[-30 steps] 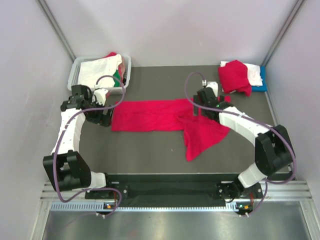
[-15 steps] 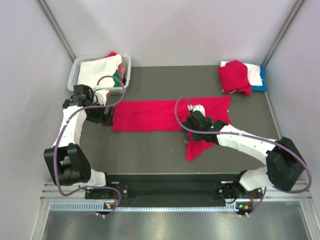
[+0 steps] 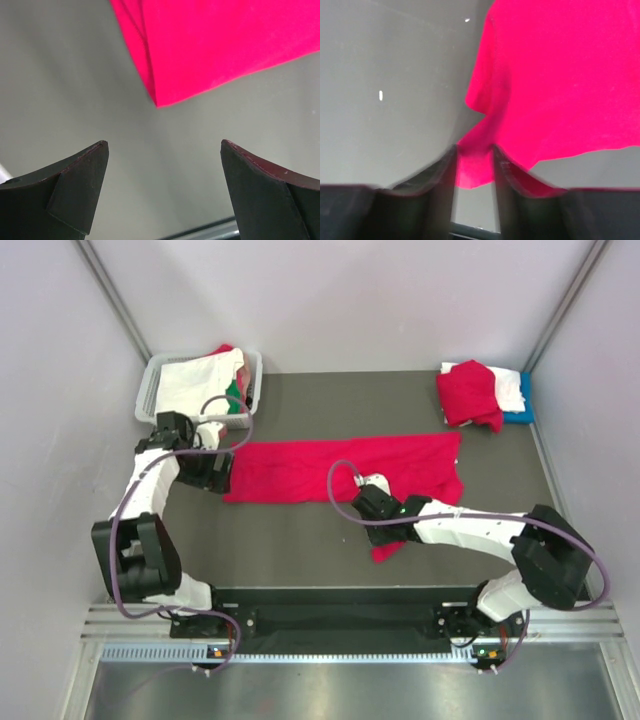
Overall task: Fold and stack the t-shirts
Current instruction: Flatten the tshirt out
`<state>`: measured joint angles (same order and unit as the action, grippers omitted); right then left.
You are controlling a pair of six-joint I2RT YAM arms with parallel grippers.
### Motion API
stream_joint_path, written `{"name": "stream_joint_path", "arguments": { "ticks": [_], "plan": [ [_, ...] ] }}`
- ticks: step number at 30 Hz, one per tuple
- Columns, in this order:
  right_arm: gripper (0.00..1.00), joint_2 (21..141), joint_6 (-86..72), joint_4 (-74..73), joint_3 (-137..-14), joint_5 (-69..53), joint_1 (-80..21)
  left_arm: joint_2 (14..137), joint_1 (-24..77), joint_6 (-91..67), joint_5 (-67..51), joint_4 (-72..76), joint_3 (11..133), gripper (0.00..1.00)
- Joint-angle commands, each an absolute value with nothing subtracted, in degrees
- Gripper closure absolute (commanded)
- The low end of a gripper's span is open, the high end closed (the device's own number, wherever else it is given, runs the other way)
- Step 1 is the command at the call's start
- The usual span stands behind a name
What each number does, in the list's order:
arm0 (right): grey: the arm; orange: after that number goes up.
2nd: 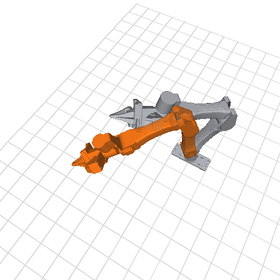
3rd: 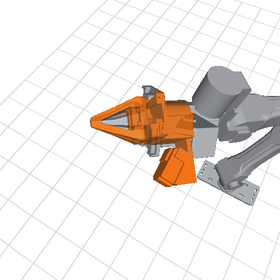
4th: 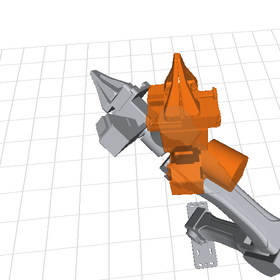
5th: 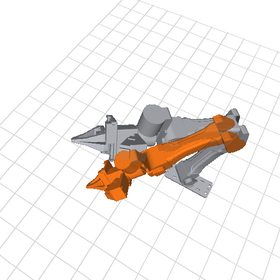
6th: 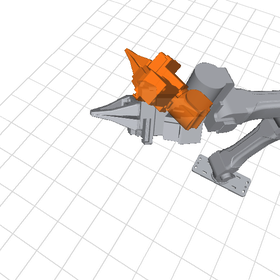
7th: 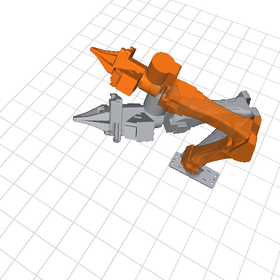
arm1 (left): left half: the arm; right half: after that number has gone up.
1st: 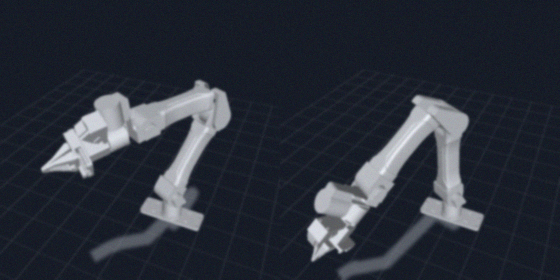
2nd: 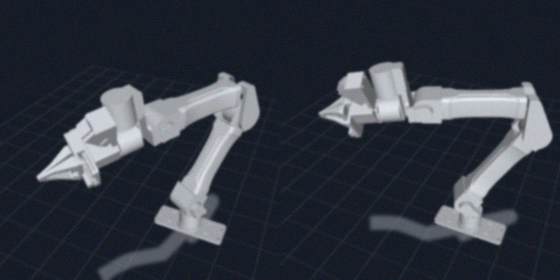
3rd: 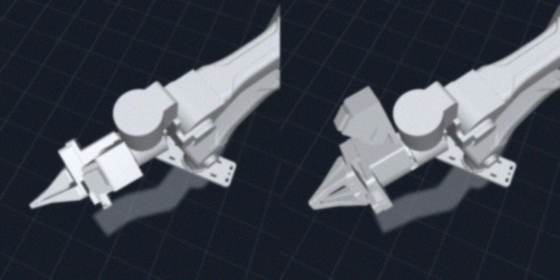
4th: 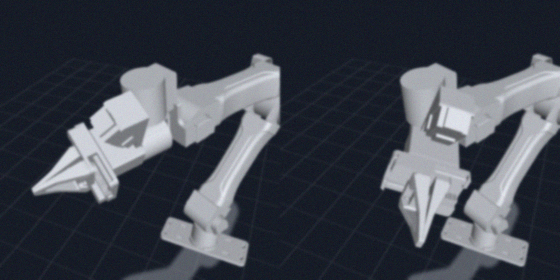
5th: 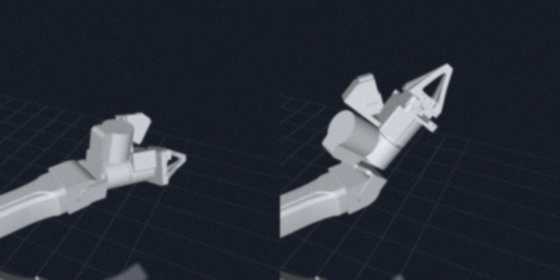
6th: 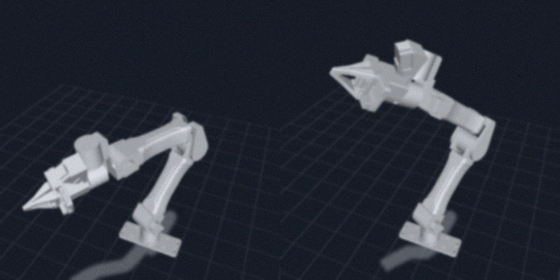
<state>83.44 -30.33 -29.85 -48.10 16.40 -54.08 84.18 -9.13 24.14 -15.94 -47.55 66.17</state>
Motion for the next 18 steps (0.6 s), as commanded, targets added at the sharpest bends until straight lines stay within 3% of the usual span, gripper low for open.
{"name": "stream_joint_path", "arguments": {
  "ticks": [1,8,18],
  "plan": [
    [0.83,83.1,-31.4,-29.2,-51.4,17.6,-54.8,89.7,-6.9,22.2,-15.8,-42.4,67.9,0.03],
    [1.00,81.5,-30.9,-32.5,-52.0,20.4,-54.8,93.7,-4.2,21.3,-15.5,-42.3,72.2,0.03],
    [1.00,68.6,-40.0,-47.0,-46.3,15.6,-62.4,93.2,-3.2,20.7,-15.3,-41.9,72.2,0.03]
  ]
}}
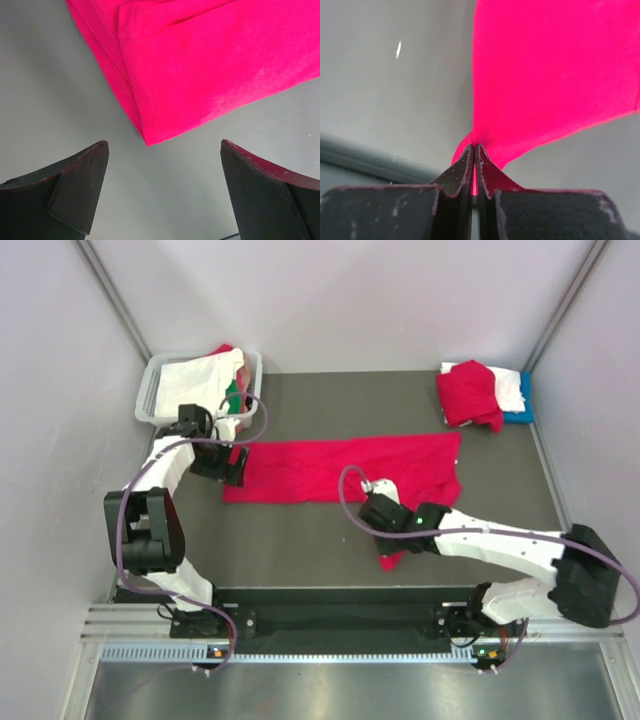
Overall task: Fold and stack the t-shirts
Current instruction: Flatten the tshirt out
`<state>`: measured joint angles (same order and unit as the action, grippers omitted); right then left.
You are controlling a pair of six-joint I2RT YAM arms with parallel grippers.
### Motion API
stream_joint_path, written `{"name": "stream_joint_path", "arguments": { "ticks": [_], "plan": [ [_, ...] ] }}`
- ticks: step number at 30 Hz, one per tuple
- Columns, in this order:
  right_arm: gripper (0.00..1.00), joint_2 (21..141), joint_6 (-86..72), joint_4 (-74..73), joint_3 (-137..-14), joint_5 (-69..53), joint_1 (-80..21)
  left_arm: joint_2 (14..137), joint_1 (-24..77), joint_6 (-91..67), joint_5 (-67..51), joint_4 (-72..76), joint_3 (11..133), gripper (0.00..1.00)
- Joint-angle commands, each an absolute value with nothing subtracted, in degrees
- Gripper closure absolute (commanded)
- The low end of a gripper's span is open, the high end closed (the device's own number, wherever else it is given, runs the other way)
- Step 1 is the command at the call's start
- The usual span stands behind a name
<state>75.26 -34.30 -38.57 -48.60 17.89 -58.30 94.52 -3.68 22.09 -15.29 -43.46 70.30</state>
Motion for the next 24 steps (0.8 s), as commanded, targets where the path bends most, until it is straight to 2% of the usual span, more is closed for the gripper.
{"name": "stream_joint_path", "arguments": {
  "ticks": [1,10,12,15,17,20,22,24],
  "plan": [
    [1.00,67.3,-42.0,-49.8,-45.2,15.2,-62.9,93.3,-3.0,20.7,-15.2,-41.8,72.4,0.03],
    [0.98,59.9,-46.0,-59.5,-40.8,13.0,-65.5,93.3,-1.2,19.7,-14.9,-42.8,75.5,0.02],
    [0.96,60.4,-45.4,-60.5,-40.2,12.9,-65.5,92.9,-0.9,19.8,-14.7,-43.2,75.8,0.02],
    [0.86,60.5,-44.8,-61.3,-41.0,13.0,-65.7,92.3,-0.6,19.9,-14.4,-43.4,75.9,0.02],
    [0.89,60.8,-44.8,-62.7,-42.8,14.8,-65.7,91.8,-0.5,19.9,-14.3,-43.5,76.0,0.02],
    [0.85,60.9,-45.2,-63.4,-47.5,16.3,-65.7,91.7,-0.5,19.8,-13.9,-43.5,76.3,0.02],
    [0.91,60.6,-46.0,-63.3,-49.8,16.6,-66.1,91.8,-0.5,19.5,-13.7,-43.4,76.6,0.02],
    [0.91,60.4,-47.4,-63.5,-50.9,16.3,-66.8,92.1,-0.4,19.5,-13.5,-43.6,77.0,0.02]
  ]
}}
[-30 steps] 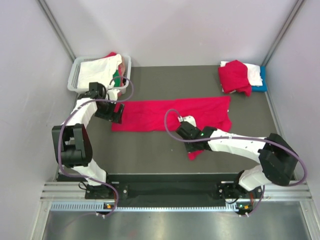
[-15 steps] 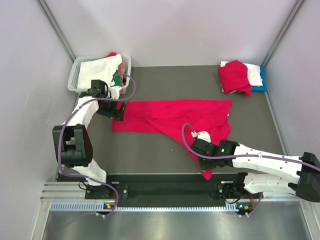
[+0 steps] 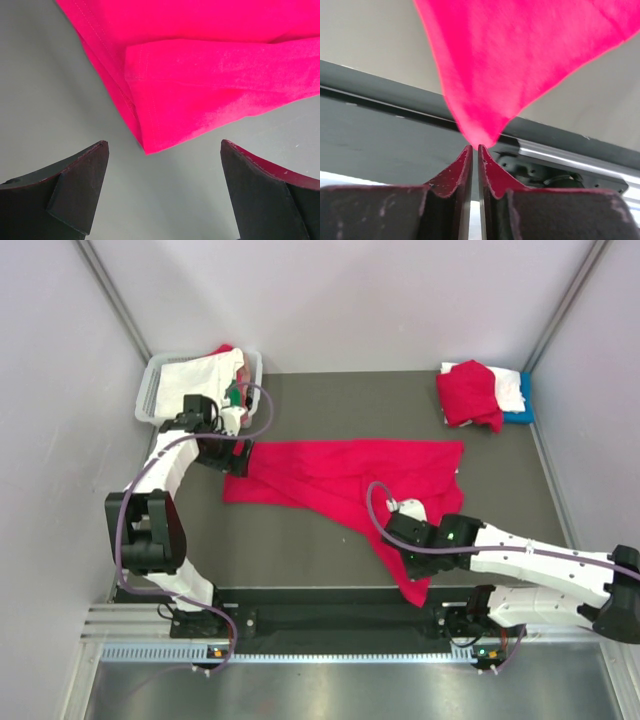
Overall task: Fold and stack the t-shirts
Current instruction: Flatten the tshirt out
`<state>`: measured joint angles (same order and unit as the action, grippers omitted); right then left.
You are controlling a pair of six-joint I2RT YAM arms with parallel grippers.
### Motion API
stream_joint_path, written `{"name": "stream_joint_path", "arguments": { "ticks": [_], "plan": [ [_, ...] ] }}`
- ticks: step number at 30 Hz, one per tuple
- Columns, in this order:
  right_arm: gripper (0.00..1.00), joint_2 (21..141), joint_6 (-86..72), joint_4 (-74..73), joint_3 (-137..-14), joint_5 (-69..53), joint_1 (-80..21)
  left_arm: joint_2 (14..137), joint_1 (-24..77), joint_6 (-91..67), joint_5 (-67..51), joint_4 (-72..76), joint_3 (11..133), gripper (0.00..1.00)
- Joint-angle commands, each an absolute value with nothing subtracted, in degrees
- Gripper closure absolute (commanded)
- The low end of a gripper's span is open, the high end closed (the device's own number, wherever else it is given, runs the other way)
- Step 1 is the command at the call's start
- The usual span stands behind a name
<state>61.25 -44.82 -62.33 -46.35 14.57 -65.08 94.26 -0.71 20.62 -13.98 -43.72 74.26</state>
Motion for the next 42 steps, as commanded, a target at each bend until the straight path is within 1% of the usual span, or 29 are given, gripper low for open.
{"name": "stream_joint_path", "arguments": {
  "ticks": [1,3,6,7,11,12,13,14,17,22,29,30,32,34,36,38,42],
  "plan": [
    [0.90,59.9,-48.1,-63.5,-51.2,16.5,-67.9,92.3,-0.4,19.4,-13.4,-43.6,77.1,0.02],
    [0.80,59.0,-49.1,-61.7,-52.5,17.7,-68.8,92.8,-0.2,19.2,-13.3,-43.1,76.6,0.02],
    [0.81,60.0,-46.7,-56.1,-55.3,22.1,-68.8,95.5,1.8,18.8,-11.3,-40.7,75.1,0.02],
    [0.81,62.3,-45.9,-54.9,-56.5,24.5,-68.9,96.5,2.6,18.6,-10.0,-39.9,74.8,0.03],
    [0.81,68.3,-42.8,-50.5,-62.2,25.4,-69.0,100.8,3.3,18.3,-9.7,-38.6,75.1,0.03],
    [0.82,68.7,-42.2,-49.8,-63.1,25.3,-69.0,102.6,3.4,18.1,-9.6,-38.4,75.3,0.03],
    [0.82,68.7,-42.0,-49.1,-63.2,25.4,-69.0,103.6,3.4,17.9,-9.4,-38.3,75.8,0.07],
    [0.82,68.4,-41.6,-48.0,-63.2,25.7,-69.0,104.6,3.3,18.0,-9.0,-38.8,76.9,0.08],
    [0.82,67.1,-41.6,-48.0,-63.7,27.0,-69.0,107.2,3.3,17.8,-7.8,-39.0,78.3,0.08],
    [0.81,64.6,-42.3,-48.1,-62.8,27.9,-69.1,107.4,2.9,16.9,-8.3,-37.4,78.7,0.07],
    [0.81,65.9,-42.5,-47.3,-61.7,27.2,-69.0,106.8,2.9,16.1,-9.9,-36.6,79.2,0.07],
    [0.81,66.0,-42.4,-47.0,-61.5,27.0,-68.9,106.6,2.9,16.1,-10.3,-36.4,79.1,0.08],
    [0.81,65.9,-42.3,-46.5,-61.3,27.0,-69.0,106.3,2.9,16.1,-10.9,-34.9,78.1,0.16],
    [0.81,65.9,-42.1,-46.3,-61.3,27.2,-69.1,106.2,2.9,15.6,-11.0,-33.5,77.1,0.20],
    [0.81,66.1,-42.0,-46.2,-60.8,27.2,-69.0,105.0,2.9,15.0,-9.9,-29.5,74.9,0.20],
    [0.81,66.3,-42.1,-46.1,-60.5,27.1,-69.0,103.2,2.9,15.0,-8.4,-24.7,71.8,0.17],
    [0.81,66.3,-42.2,-46.1,-60.5,27.1,-69.1,102.8,2.9,15.1,-8.7,-23.5,70.9,0.17]
  ]
}}
